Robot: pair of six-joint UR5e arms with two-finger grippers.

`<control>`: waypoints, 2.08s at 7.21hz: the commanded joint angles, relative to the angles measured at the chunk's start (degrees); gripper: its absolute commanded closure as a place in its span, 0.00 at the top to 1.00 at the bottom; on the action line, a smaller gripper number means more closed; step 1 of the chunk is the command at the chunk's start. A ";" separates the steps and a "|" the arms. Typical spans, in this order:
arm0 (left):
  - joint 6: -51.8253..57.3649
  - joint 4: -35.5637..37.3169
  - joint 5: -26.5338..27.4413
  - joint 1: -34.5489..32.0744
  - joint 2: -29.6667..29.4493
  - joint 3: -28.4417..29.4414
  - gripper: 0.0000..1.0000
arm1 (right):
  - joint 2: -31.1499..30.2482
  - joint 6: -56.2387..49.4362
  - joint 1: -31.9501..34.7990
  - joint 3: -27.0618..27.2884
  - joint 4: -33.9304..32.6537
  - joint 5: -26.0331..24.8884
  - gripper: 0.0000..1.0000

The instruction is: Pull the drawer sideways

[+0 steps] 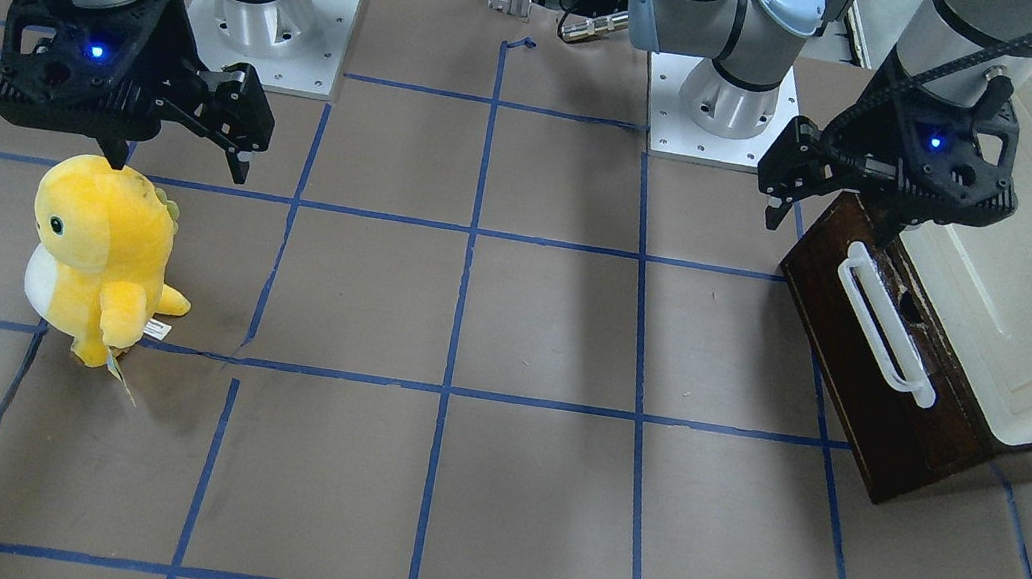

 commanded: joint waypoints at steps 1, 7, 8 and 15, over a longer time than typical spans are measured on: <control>0.00 -0.17 0.18 0.13 0.08 -0.20 1.00 | 0.00 0.03 0.00 0.00 0.00 -0.03 1.00; -0.09 -0.78 0.44 0.22 0.26 0.77 1.00 | 0.00 0.03 0.00 0.00 0.00 -0.03 1.00; -0.09 -0.79 0.36 0.66 0.08 0.59 1.00 | 0.00 0.03 0.00 0.00 0.00 -0.03 1.00; -3.49 4.39 4.20 0.13 -2.73 -2.55 1.00 | 0.00 0.03 0.00 0.00 0.00 -0.03 1.00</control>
